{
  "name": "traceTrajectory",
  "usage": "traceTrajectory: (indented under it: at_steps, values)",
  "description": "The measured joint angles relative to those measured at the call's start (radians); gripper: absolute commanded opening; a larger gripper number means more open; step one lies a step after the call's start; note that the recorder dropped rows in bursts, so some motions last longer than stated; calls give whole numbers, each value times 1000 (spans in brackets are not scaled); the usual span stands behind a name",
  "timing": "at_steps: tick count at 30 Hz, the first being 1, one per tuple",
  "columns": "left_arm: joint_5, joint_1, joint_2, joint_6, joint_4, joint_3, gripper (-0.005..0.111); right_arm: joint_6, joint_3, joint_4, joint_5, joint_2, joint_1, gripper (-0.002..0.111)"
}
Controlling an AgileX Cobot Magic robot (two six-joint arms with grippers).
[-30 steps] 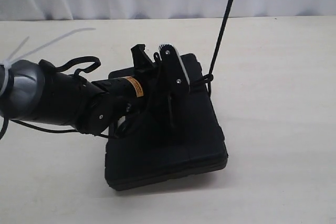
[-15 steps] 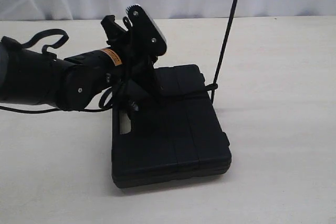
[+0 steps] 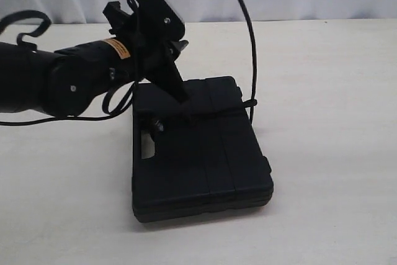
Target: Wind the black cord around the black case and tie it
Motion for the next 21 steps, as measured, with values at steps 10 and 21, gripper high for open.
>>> traceTrajectory:
  at_steps: [10,21]
  values:
    - [223,74,-110,-6,-53,0,18,-332,-30,446,207,-28,-46,59]
    - [357,101,-110,-10,-87,4,18,-1111,-29,1243,363,243,-47,65]
